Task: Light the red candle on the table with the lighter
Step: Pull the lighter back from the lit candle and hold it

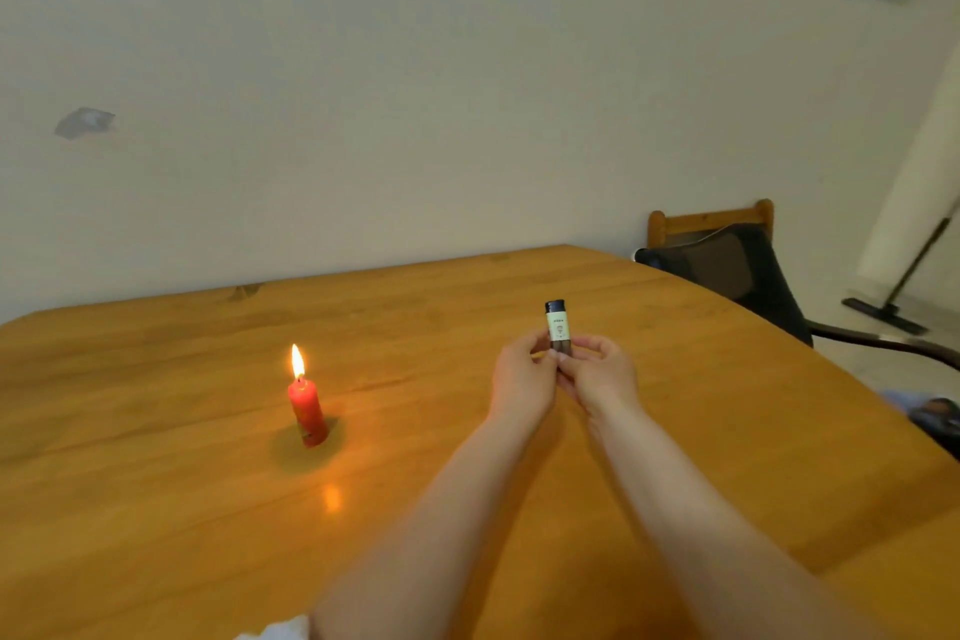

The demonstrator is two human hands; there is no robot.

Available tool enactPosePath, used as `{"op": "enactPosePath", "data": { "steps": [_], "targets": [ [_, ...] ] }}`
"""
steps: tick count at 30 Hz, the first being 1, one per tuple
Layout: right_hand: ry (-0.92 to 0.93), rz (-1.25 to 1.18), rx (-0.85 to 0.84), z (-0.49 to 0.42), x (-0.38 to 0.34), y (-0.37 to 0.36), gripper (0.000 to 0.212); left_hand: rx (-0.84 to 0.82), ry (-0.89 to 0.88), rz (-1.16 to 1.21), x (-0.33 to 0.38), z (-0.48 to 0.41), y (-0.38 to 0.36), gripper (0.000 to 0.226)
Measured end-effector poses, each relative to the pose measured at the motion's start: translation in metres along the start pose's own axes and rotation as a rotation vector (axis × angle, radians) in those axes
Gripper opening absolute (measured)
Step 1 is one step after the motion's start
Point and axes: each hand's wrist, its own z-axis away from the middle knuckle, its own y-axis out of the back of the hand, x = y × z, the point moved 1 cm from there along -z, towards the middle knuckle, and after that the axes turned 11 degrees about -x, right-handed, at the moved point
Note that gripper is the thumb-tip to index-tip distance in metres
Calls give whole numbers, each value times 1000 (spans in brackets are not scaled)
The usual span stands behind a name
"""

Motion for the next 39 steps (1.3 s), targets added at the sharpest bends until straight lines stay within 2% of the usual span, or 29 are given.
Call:
{"op": "enactPosePath", "data": {
  "steps": [5, 10, 18, 21, 25, 29, 32, 39],
  "targets": [
    [-89, 133, 50, -23, 23, 23, 37, -84, 61, -26, -19, -18, -20, 45],
    [-139, 150, 58, -37, 38, 41, 38, -149, 120, -58, -35, -29, -33, 42],
    [-124, 313, 126, -47, 49, 46, 18, -87, 163, -161, -49, -40, -38, 31],
    [-126, 386, 150, -49, 48, 41, 30, -60, 188, -183, -51, -44, -37, 29],
    [-124, 469, 177, -52, 45, 35, 13, -41, 207, -173, -52, -47, -36, 29],
    [-89, 510, 224, -50, 49, 31, 20, -55, 198, -128, -53, -47, -36, 35],
    [-67, 516, 188, -49, 49, 27, 24, -93, 178, -156, -50, -46, -35, 36],
    [-81, 722, 90, -48, 43, 18, 28, -193, 173, -173, -45, -46, -27, 37]
  ]
}}
